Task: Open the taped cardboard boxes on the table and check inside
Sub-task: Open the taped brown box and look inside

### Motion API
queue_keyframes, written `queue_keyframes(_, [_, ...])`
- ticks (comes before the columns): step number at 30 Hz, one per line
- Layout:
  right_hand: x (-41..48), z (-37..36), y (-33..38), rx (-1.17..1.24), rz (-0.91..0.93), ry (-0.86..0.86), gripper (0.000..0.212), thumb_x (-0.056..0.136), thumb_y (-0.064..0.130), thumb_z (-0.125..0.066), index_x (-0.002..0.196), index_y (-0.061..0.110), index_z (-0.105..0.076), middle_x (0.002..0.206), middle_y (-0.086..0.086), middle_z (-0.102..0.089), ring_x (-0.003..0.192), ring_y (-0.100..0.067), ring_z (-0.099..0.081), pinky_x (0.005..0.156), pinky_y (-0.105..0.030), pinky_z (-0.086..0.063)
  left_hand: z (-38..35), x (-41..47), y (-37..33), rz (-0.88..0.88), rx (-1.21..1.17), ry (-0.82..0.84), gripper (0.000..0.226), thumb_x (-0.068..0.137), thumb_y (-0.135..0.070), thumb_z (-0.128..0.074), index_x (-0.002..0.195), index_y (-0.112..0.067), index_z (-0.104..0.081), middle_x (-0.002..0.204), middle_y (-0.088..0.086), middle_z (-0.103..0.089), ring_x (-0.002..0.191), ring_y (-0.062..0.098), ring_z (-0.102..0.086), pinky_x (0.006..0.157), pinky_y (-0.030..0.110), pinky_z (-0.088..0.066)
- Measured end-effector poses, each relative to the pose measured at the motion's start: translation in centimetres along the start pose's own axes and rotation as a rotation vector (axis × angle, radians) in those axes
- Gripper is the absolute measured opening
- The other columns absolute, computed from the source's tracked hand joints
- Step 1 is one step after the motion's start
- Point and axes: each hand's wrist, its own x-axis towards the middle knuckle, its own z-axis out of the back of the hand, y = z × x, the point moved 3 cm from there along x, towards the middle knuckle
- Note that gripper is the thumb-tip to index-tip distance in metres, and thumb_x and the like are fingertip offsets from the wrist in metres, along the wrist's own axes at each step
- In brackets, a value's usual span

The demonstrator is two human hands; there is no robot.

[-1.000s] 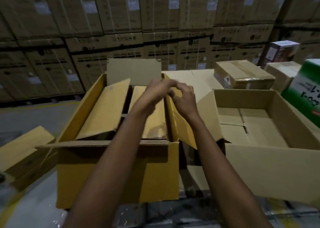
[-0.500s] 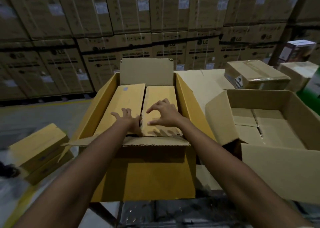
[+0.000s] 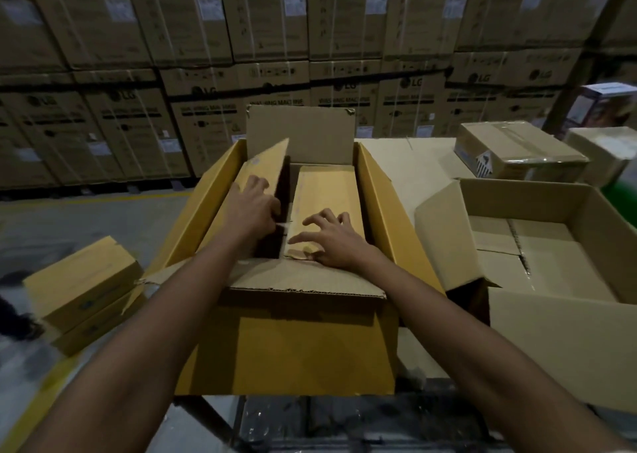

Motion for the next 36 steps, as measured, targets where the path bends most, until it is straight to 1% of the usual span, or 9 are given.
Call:
queue_keyframes(5, [0.3,-0.4,-0.1,-0.07,0.096,0.114,0.054,0.103,0.033,-0.058,0.149,0.057,-0.041,0.165,-0.005,-0.025,0.15,-0.031,-0.015,0.112,-0.063,-0.023,1.9,-1.1,9.1,0.437,-0.172,-0.258,0.016,0.083,-0.02,-0.075,0.098,-0.022,-0.079,0.119,0.011,-0.061,0.121,0.035,-0.045,0.1,0.05,-0.039])
queue_keyframes(10, [1.6,-0.8,0.3,-0.268,0.186,0.188,0.051,0.108,0.041,-0.045,0.154,0.057,-0.03,0.167,-0.006,-0.019,0.151,-0.032,-0.015,0.114,-0.063,-0.021,-1.1,-4.0,14.6,0.83,-0.265,-0.114,0.024,0.088,-0.036,-0.072,0.111,-0.03,-0.076,0.142,0.02,-0.039,0.137,0.043,-0.029,0.109,0.061,-0.031])
queue_keyframes(15, [3.5,-0.3,2.0,-0.406,0.296,0.207,0.058,0.108,0.04,-0.044,0.159,0.053,-0.018,0.169,-0.004,-0.014,0.152,-0.031,-0.015,0.114,-0.065,-0.022,-1.2,-3.8,12.9,0.854,-0.168,-0.067,0.03,0.09,-0.041,-0.07,0.119,-0.032,-0.073,0.167,0.019,0.005,0.153,0.042,0.005,0.113,0.075,-0.009])
queue_keyframes(19, [3.2,-0.1,1.9,-0.405,0.296,0.246,0.044,0.108,0.043,-0.039,0.152,0.047,-0.035,0.17,-0.001,-0.015,0.153,-0.031,-0.015,0.115,-0.068,-0.023,-0.6,-3.9,11.4,0.802,-0.038,-0.129,0.031,0.087,-0.042,-0.072,0.117,-0.033,-0.074,0.165,0.021,0.015,0.152,0.043,0.014,0.113,0.079,-0.005])
queue_keyframes(24, [2.3,4.1,0.8,-0.177,0.078,-0.058,0.045,0.103,0.063,-0.038,0.133,0.032,-0.051,0.158,-0.004,-0.037,0.144,-0.028,-0.031,0.107,-0.062,-0.031,1.4,-3.8,9.3,0.722,-0.036,-0.182,0.048,0.077,-0.051,-0.078,0.1,-0.009,-0.07,0.164,0.015,0.029,0.151,0.042,0.025,0.118,0.071,0.006])
queue_keyframes(28, [-1.7,6.5,-3.2,0.065,-0.222,-0.434,0.032,0.095,0.039,-0.065,0.122,0.025,-0.055,0.142,-0.001,-0.048,0.124,-0.024,-0.052,0.097,-0.049,-0.046,1.5,-3.3,9.0,0.702,-0.106,-0.126,0.062,0.078,-0.055,-0.075,0.107,-0.001,-0.066,0.162,0.018,0.032,0.149,0.042,0.028,0.116,0.07,0.009])
queue_keyframes(31, [-6.1,7.0,-6.6,0.371,-0.523,-0.752,0.031,0.093,0.02,-0.07,0.121,0.02,-0.056,0.129,-0.005,-0.051,0.096,-0.015,-0.056,0.079,-0.035,-0.056,1.5,-3.3,9.6,0.74,-0.177,-0.125,0.065,0.081,-0.05,-0.075,0.125,-0.004,-0.06,0.164,0.022,0.024,0.151,0.042,0.024,0.118,0.069,0.005])
queue_keyframes(34, [-9.5,6.1,-8.6,0.508,-0.781,-0.788,0.043,0.096,0.022,-0.07,0.132,0.019,-0.047,0.118,-0.008,-0.059,0.09,-0.019,-0.055,0.07,-0.033,-0.051,2.3,-3.8,9.7,0.763,-0.347,-0.195,0.049,0.087,-0.027,-0.072,0.131,-0.013,-0.057,0.164,0.022,-0.006,0.15,0.047,-0.011,0.118,0.063,-0.02])
queue_keyframes(36, [-10.5,5.5,-9.1,0.618,-0.848,-0.758,0.047,0.097,0.029,-0.07,0.137,0.019,-0.047,0.118,-0.01,-0.063,0.086,-0.021,-0.059,0.06,-0.03,-0.056,2.8,-4.3,10.3,0.799,-0.53,-0.278,0.049,0.091,-0.013,-0.063,0.138,-0.022,-0.057,0.149,0.021,-0.04,0.13,0.043,-0.046,0.103,0.052,-0.043])
